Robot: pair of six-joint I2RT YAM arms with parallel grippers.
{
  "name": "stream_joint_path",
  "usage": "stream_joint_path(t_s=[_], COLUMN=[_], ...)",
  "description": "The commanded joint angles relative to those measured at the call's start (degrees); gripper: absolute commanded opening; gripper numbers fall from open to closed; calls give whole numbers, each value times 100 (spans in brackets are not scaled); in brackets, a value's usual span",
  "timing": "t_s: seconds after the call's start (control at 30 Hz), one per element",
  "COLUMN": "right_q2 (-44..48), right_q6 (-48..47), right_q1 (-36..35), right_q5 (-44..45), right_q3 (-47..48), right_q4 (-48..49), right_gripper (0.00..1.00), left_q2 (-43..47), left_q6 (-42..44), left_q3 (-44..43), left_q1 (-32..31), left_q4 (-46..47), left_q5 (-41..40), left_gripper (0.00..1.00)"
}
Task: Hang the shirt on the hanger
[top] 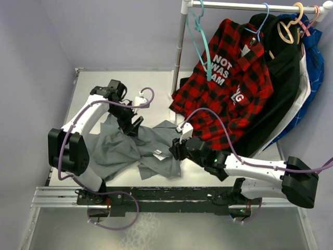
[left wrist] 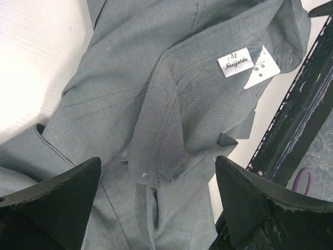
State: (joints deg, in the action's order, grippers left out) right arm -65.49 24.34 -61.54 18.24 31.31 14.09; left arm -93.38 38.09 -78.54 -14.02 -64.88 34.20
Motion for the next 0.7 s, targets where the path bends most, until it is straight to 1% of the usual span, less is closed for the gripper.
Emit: stream_joint_path(t_s=[0.0,0.17,0.23,0.43,0.47,0.57,0.67], right_q2=[-159,-429,-541,-789,-809,-793,-670], right_q6=[108,235,252,124,93,-18,-83], right_q1=[7,9,9,9,2,4,2], right_q5=[-380,-432,-516,-433,-398,-218,-88], right_q3=[-44,-78,-139,-106,-90,7,59], right_q4=[387,437,608,732,730,613,520], right_gripper=[38,36,35,37,39,51,58], left_q2=[45,125,138,117,105,71,39], left_q6=[-137,-182,-179,-170,-161,-144,-134], left_q3=[-191,-61,-13,89,96,118,151], left_q1=[-60,-74,-83,-87,-89,-91,-100], left_q4=[-18,29,39,50,46,31,37], left_q5=[58,-35,-45,-137,-149,-142,-141], left_gripper=[92,92,91,91,91,91,90])
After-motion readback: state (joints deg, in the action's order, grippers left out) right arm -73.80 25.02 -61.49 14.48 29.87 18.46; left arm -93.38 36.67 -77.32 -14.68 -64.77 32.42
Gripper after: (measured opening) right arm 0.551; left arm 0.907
